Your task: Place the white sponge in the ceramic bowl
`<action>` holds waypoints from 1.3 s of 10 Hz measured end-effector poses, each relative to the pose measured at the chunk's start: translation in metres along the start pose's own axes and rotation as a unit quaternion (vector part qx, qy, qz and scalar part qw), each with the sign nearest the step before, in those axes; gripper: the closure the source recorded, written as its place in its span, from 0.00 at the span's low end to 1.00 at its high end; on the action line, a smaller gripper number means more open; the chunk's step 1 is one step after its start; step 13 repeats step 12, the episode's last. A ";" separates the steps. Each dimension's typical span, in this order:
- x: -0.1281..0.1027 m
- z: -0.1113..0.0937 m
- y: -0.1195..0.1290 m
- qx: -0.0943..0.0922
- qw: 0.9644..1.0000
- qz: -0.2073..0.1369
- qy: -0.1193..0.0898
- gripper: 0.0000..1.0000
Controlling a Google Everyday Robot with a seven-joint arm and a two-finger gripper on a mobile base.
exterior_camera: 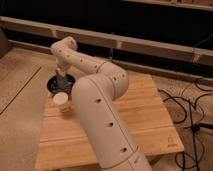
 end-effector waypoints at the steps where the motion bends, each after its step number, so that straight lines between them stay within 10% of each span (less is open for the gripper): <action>1: 0.000 0.000 0.000 0.000 1.000 0.000 0.000 0.61; 5: 0.000 0.000 0.000 0.000 1.000 0.000 0.000 0.21; 13: 0.000 0.000 0.000 0.000 1.000 0.000 0.000 0.20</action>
